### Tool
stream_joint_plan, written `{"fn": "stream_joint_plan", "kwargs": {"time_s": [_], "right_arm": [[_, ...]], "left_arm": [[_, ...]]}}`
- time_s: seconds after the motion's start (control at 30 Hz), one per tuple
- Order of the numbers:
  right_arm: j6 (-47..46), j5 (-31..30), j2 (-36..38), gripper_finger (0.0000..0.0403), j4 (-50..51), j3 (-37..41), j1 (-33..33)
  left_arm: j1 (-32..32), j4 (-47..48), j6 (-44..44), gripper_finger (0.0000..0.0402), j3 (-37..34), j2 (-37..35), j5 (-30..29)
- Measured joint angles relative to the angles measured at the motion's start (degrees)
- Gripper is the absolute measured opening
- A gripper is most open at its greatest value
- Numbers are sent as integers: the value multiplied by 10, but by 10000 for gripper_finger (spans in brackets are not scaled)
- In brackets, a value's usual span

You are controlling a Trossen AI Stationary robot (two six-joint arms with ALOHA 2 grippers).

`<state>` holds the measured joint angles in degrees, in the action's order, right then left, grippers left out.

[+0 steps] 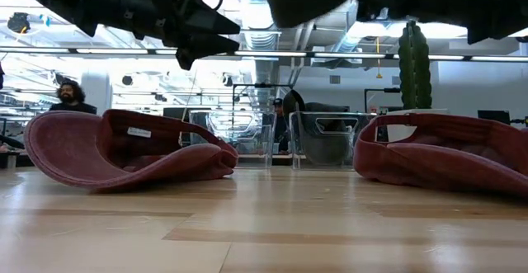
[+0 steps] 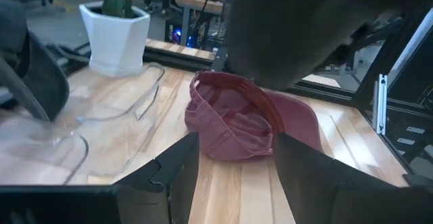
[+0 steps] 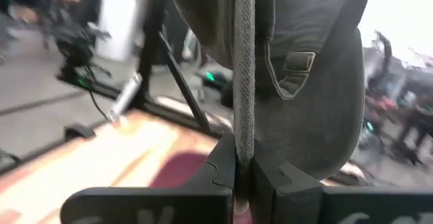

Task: Pick & Place hat
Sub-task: Put the black cap into the right transparent bin

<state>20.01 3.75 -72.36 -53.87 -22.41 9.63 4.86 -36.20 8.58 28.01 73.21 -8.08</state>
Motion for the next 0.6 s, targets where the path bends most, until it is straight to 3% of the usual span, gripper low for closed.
{"fn": "stream_joint_plan", "kwargs": {"time_s": [0.27, 0.6], "right_arm": [[13, -39, 1, 6, 57, 0, 0], [15, -37, 15, 6, 94, 0, 0]], "left_arm": [[53, -9, -141, 186, 0, -16, 43], [225, 80, -305, 186, 0, -97, 55]]}}
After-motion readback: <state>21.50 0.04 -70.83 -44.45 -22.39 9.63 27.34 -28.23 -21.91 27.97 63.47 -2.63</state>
